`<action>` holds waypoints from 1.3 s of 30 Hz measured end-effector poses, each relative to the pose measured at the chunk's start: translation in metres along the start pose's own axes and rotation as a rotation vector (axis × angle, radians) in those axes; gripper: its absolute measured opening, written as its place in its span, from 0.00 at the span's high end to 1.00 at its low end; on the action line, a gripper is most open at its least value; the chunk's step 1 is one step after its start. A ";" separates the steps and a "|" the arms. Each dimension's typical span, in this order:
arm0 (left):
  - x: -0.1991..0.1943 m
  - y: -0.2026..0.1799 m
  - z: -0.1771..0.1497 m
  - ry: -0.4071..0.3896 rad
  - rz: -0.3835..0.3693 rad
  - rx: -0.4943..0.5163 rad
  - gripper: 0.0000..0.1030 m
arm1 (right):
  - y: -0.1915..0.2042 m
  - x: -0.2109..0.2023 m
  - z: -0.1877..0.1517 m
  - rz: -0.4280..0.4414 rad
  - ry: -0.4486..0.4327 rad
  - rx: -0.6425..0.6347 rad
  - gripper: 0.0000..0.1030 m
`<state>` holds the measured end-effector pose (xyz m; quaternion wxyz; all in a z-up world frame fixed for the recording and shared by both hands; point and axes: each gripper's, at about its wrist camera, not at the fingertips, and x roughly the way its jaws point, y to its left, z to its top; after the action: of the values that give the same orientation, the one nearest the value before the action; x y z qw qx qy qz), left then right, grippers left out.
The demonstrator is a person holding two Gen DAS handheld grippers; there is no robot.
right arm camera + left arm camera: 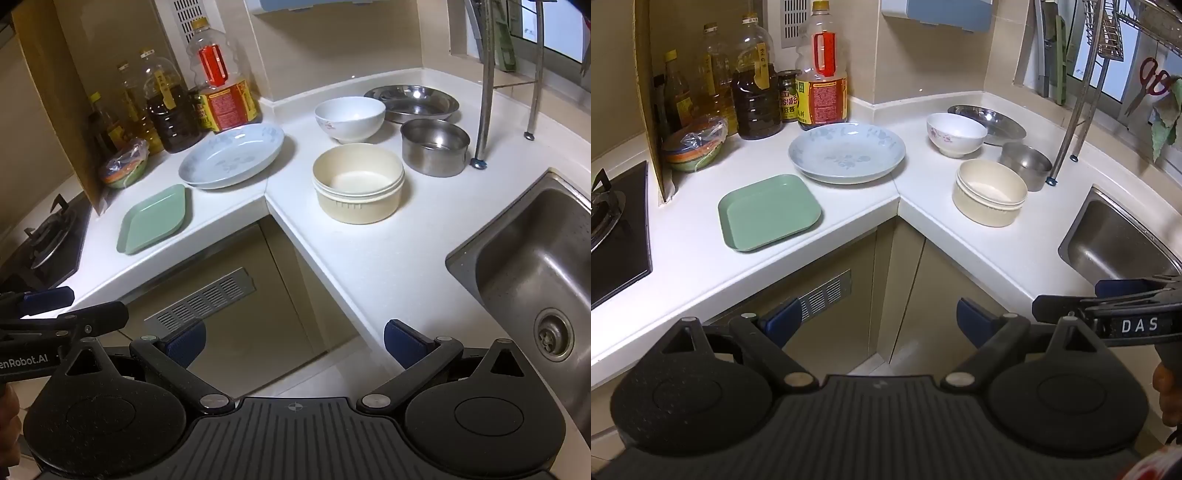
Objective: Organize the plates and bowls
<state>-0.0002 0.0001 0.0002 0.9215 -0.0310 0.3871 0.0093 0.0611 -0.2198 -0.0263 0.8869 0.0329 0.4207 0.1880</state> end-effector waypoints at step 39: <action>0.002 0.007 -0.003 0.021 -0.012 -0.017 0.13 | 0.003 0.001 0.002 0.009 0.007 0.002 0.01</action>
<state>-0.0015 0.0071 -0.0037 0.9172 -0.0411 0.3963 0.0067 0.0627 -0.2165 -0.0254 0.8846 0.0349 0.4236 0.1917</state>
